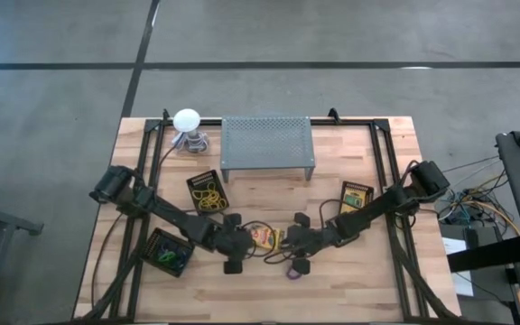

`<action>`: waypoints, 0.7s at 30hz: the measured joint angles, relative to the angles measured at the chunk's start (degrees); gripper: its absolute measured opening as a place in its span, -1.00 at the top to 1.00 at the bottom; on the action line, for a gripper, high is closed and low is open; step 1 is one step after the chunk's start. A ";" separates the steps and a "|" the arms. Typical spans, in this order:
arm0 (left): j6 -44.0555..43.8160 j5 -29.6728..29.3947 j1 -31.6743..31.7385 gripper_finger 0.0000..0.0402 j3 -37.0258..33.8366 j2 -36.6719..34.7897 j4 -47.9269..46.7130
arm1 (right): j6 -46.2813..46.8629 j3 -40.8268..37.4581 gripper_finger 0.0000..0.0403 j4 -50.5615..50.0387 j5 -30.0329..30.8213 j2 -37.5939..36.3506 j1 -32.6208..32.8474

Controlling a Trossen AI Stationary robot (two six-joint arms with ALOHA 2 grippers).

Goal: Pick & Place Office Desk Supplies
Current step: Put the crayon box into the top right black bin

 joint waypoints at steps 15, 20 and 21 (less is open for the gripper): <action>0.88 -2.65 2.79 0.01 -2.65 0.13 11.13 | -0.04 -0.81 0.34 -0.05 0.02 0.00 2.13; 1.44 -2.65 3.35 0.01 -2.66 0.13 11.48 | -0.81 -0.81 0.35 0.86 0.48 0.00 2.66; 1.48 -2.62 3.42 0.01 -2.66 0.13 11.59 | -1.00 -0.81 0.35 0.86 0.58 0.00 2.64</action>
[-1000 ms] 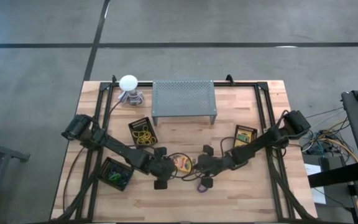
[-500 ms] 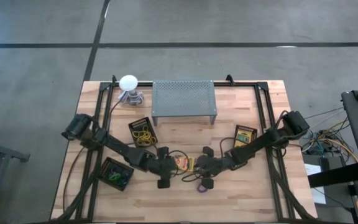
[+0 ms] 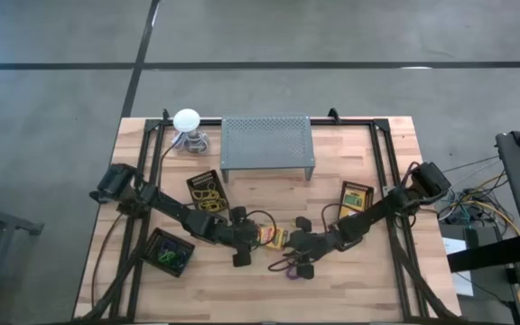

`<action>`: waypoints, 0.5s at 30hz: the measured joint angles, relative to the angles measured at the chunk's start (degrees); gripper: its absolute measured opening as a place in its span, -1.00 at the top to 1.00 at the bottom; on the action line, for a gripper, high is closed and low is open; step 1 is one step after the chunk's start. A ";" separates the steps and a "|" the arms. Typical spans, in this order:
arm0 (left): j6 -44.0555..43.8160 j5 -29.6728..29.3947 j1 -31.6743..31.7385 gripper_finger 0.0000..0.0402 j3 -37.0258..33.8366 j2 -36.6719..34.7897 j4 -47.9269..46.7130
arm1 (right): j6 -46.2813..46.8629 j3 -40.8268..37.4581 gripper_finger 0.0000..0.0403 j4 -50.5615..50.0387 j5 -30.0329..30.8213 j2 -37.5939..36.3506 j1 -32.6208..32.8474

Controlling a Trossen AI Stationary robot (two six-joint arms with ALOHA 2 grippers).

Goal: Pick & Place Office Desk Supplies
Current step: Put the crayon box into the top right black bin

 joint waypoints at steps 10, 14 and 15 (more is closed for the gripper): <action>-0.06 0.91 0.09 0.01 -0.01 0.04 1.06 | 0.56 0.27 0.38 1.59 1.27 4.32 0.09; -0.08 1.30 0.09 0.01 -0.01 0.04 1.02 | -1.28 0.29 0.40 2.92 1.40 5.09 -0.20; -0.17 1.53 0.09 0.01 0.01 0.04 1.02 | -2.32 0.27 0.41 2.80 1.40 4.98 -0.36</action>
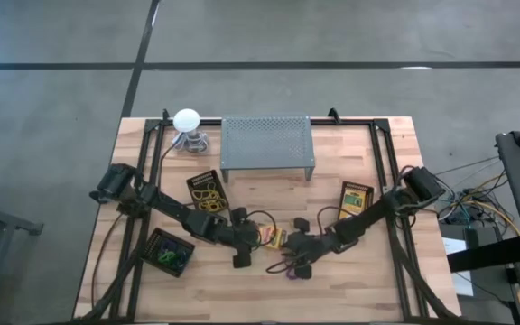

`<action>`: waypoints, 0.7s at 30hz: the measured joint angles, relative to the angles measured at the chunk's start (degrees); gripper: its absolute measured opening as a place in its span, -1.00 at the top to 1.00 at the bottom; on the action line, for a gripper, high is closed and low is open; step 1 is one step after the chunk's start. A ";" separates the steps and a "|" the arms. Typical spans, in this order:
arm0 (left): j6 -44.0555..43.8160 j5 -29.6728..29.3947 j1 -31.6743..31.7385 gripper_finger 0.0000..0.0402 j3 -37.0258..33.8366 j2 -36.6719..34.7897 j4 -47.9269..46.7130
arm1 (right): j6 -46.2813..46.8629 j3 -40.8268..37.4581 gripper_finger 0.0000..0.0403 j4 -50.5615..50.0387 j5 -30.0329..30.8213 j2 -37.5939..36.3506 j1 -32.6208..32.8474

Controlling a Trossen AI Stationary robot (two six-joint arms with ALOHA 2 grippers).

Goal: Pick & Place Office Desk Supplies
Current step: Put the crayon box into the top right black bin

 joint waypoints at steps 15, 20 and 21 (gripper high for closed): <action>-0.44 6.05 -0.04 0.01 0.00 0.00 4.76 | -12.02 0.03 0.41 -4.01 3.94 -1.01 -5.32; 0.77 6.03 -0.04 0.01 0.47 0.00 5.48 | -12.43 -0.16 0.41 -7.39 4.49 -5.06 -5.30; 1.47 6.02 -0.04 0.01 0.84 0.00 5.33 | -11.38 -0.18 0.41 -8.11 4.48 -6.02 -5.30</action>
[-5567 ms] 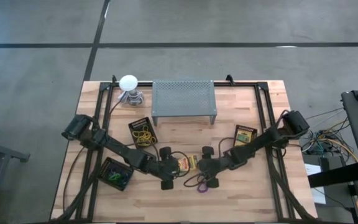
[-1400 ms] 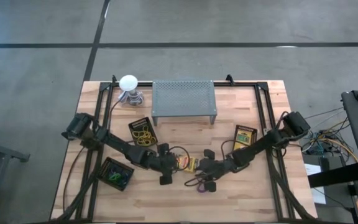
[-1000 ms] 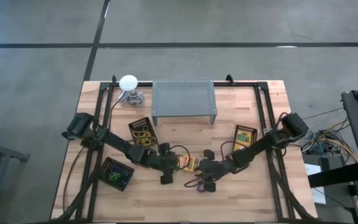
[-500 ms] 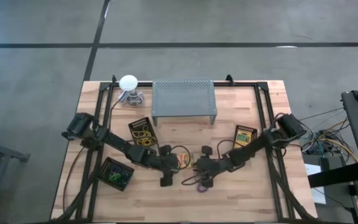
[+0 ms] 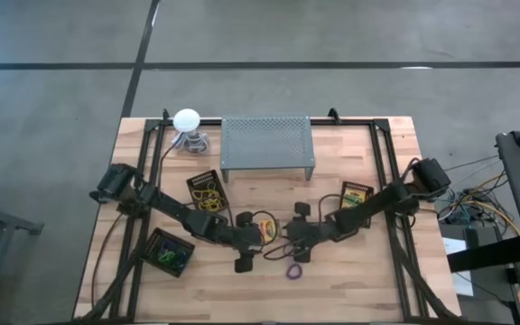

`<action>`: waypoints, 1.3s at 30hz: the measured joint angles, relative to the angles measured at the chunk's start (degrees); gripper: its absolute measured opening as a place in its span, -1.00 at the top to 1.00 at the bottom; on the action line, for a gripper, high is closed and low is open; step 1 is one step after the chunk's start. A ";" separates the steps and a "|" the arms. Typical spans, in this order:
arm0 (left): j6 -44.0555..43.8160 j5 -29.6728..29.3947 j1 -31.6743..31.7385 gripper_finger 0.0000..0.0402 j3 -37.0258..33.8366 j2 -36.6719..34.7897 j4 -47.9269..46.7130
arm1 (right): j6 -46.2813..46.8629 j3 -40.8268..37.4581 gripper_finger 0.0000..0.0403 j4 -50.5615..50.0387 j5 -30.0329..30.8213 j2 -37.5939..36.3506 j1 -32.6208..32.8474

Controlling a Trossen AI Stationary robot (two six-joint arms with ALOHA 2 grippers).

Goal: Pick & Place Office Desk Supplies
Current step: Put the crayon box into the top right black bin

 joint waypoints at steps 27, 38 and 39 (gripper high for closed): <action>-1.93 -6.26 0.11 0.01 2.81 0.38 -18.09 | 31.21 -3.75 0.41 5.93 -9.07 1.54 -4.89; -1.94 -6.25 0.09 0.01 2.76 0.39 -16.99 | 40.95 -3.70 0.33 5.71 -15.10 1.47 -8.21; -1.93 -6.25 0.09 0.01 2.76 0.39 -16.93 | 42.20 -3.70 0.31 5.69 -15.66 1.47 -8.42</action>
